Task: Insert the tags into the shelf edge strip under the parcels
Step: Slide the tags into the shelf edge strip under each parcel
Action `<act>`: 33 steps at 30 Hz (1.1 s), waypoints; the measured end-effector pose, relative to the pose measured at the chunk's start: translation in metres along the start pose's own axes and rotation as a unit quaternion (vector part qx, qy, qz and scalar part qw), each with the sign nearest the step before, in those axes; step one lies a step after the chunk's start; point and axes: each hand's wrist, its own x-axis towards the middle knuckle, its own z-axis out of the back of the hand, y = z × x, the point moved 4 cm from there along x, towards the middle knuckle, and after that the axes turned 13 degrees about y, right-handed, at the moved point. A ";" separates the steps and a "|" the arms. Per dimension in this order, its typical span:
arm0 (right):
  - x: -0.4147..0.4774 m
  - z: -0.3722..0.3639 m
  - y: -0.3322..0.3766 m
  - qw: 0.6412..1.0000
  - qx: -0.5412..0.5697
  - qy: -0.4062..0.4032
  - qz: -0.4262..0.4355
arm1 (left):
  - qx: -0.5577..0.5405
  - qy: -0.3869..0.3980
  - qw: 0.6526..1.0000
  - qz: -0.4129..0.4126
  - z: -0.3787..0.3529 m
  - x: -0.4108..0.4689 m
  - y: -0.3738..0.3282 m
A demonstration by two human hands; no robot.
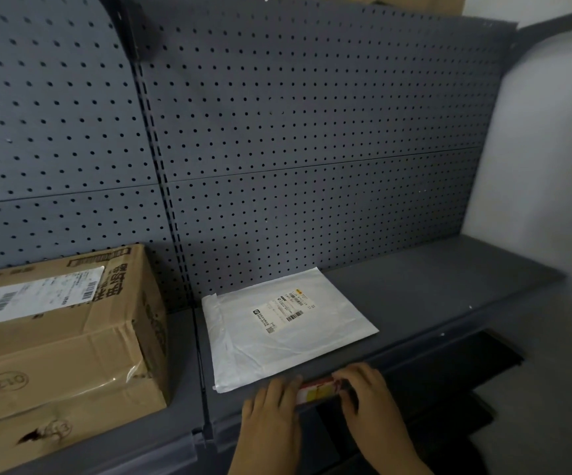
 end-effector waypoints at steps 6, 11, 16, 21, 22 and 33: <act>0.006 -0.004 0.000 1.000 0.007 -0.002 0.015 | -0.071 -0.007 0.997 -0.022 -0.011 0.008 0.001; 0.019 0.004 0.001 0.999 -0.037 -0.007 0.036 | -0.103 -0.028 0.994 -0.020 -0.013 0.011 0.006; 0.019 0.002 0.000 0.997 -0.056 -0.002 0.057 | -0.059 -0.047 0.997 -0.012 -0.018 0.008 0.005; 0.020 0.007 0.003 0.996 -0.067 0.001 0.062 | 0.015 0.012 1.000 -0.005 -0.010 0.023 0.004; 0.020 0.006 0.003 0.996 -0.066 0.001 0.061 | 0.025 0.034 0.999 0.008 -0.009 0.025 0.003; 0.012 0.000 -0.002 0.997 -0.065 -0.030 0.040 | 0.020 0.031 0.999 0.030 -0.008 0.017 0.001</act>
